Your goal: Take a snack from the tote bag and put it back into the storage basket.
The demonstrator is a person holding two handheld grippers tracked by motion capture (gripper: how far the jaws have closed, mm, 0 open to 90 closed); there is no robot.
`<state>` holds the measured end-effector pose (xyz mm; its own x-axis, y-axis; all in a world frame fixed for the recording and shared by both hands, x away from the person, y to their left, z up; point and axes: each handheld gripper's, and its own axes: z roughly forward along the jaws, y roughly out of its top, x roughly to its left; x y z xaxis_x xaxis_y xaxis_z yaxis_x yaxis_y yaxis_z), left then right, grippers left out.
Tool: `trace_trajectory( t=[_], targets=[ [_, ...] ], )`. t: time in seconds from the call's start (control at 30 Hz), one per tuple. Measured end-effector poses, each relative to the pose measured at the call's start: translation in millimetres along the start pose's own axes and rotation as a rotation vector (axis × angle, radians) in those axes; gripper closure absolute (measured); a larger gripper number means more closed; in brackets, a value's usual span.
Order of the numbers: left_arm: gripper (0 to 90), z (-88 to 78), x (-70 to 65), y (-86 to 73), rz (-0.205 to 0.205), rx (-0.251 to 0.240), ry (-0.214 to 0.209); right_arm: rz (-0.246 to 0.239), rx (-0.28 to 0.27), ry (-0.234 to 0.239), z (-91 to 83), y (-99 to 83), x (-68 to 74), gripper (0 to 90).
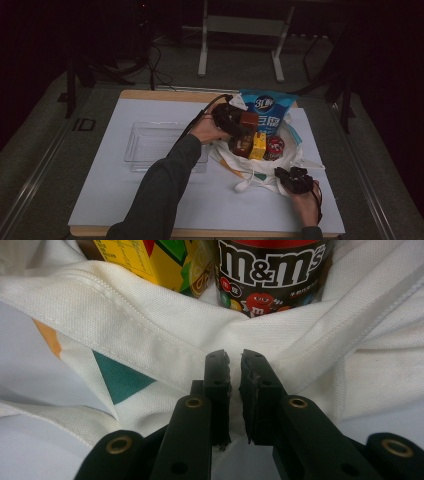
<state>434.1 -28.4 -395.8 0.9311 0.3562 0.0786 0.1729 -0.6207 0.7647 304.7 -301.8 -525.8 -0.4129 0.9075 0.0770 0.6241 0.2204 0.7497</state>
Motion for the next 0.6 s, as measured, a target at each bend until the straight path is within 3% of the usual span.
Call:
trace_trajectory(
  t=[0.1, 0.17, 0.33, 0.6],
  targets=[
    [32.1, -2.6, -3.6, 2.0, -0.013, 0.020, 0.014, 0.000, 0.000, -0.001, 0.0, 0.0, 0.1, 82.0],
    [33.7, -4.9, -8.1, 2.8, 0.006, 0.026, 0.012, -0.004, 0.001, -0.004, 0.0, 0.1, 0.4, 81.9],
    [36.6, -9.2, -18.1, 3.1, 0.072, 0.008, -0.044, -0.005, 0.001, -0.009, 0.2, 0.2, 1.4, 81.9],
    [33.8, -0.1, -13.3, 1.6, 0.056, -0.050, -0.133, -0.006, 0.000, -0.006, 0.2, 0.0, 0.9, 81.7]
  ],
)
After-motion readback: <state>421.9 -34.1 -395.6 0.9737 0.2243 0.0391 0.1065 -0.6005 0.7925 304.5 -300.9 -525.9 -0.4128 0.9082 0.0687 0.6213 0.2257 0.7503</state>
